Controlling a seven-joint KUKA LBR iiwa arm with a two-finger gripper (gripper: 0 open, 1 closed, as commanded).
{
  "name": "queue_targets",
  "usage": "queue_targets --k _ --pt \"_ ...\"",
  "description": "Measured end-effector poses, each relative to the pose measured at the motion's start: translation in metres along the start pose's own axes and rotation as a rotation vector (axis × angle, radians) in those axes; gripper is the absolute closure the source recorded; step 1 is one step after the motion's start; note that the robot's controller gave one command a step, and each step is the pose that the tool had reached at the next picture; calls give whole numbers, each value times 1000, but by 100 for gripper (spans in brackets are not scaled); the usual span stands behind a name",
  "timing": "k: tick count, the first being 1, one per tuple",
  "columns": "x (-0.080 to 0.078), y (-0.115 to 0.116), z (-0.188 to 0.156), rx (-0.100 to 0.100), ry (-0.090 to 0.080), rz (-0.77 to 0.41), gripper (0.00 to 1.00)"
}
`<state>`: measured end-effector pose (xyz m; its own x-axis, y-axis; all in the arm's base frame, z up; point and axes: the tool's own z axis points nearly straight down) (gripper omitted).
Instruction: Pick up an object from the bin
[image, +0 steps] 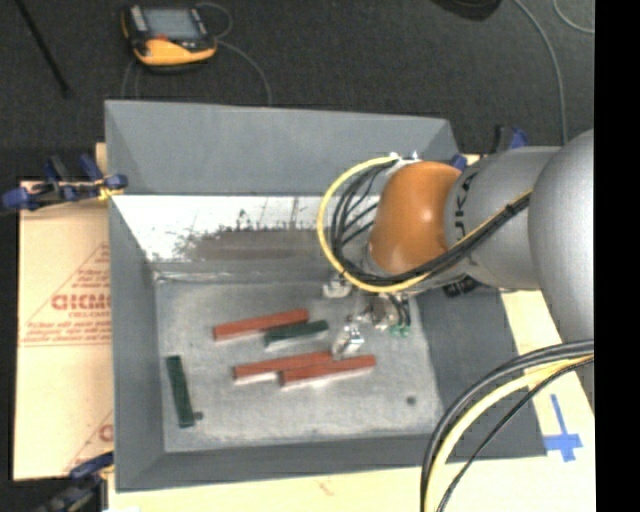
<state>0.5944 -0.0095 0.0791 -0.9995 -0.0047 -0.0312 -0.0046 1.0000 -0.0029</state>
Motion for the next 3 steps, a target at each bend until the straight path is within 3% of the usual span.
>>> queue_targets --k 1,2,3 --pt "0 0 0 0 2 -2 0" --pt "-2 48 -1 4 32 57 100" --pt "-2 48 -1 4 32 56 100"
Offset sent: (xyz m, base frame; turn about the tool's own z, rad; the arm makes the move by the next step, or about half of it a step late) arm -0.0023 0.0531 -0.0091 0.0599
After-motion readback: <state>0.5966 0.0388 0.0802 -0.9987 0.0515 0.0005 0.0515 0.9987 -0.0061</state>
